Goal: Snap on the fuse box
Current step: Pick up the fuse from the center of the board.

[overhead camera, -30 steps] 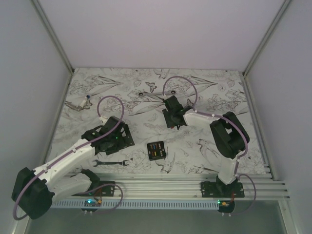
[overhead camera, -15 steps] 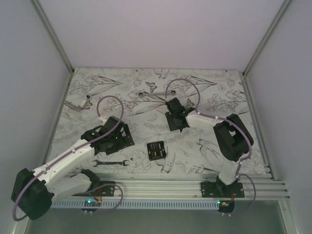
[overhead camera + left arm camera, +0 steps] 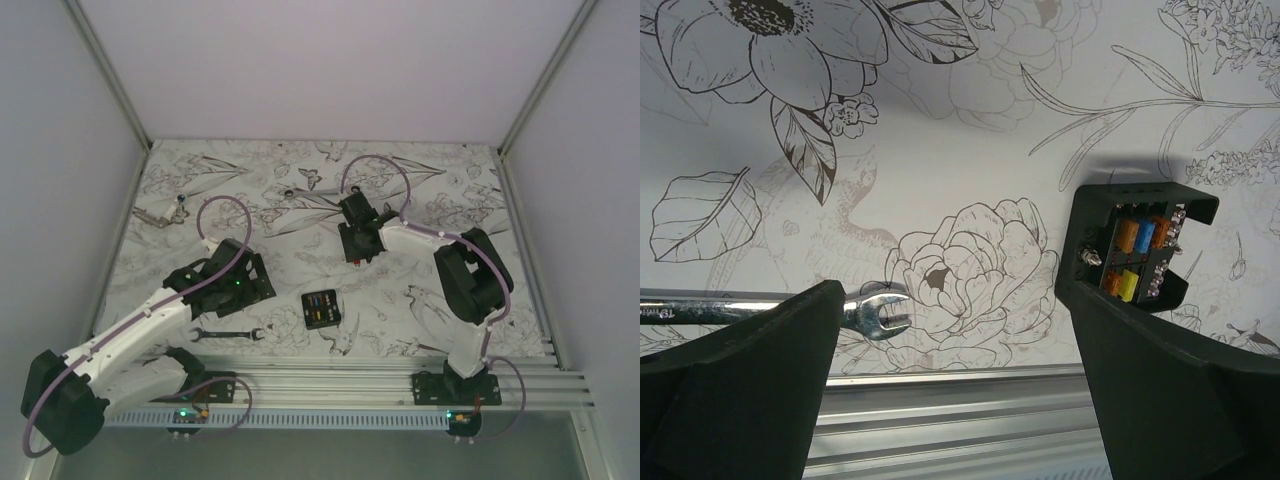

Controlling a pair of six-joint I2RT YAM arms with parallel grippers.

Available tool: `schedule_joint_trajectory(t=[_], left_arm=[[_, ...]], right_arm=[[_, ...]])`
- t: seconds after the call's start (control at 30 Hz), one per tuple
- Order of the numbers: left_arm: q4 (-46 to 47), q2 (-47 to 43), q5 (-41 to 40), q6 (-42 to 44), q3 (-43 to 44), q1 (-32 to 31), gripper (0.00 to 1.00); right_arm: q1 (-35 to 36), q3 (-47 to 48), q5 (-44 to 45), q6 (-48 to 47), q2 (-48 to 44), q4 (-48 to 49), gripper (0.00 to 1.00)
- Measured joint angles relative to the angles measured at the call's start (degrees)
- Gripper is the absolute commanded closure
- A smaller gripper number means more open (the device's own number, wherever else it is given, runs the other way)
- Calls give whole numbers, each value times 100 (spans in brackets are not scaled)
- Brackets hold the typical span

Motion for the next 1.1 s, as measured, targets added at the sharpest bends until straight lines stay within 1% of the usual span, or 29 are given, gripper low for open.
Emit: schedule_joint_trajectory(t=[0.27,0.43,0.9,1.0,1.07,1.1], left_arm=[[0,-13,0,0,0,0,1],[0,-13,2,0,0,0,1],[-2,-13,2,0,0,0,1],[0,-13,2,-2,0,0,1],[0,-13,2,-2,0,0,1],[0,-13,2,-2,0,0,1]], right_arm=[[-7,153,20,101,170,-138,60],[-7,168,55,118,181,-184,64],[68,319,299,155,267,-378,68],[76,319,319,212,267,-398,67],[81,319,337,278,267,-407,63],[83,319,356,297,267,-413,63]])
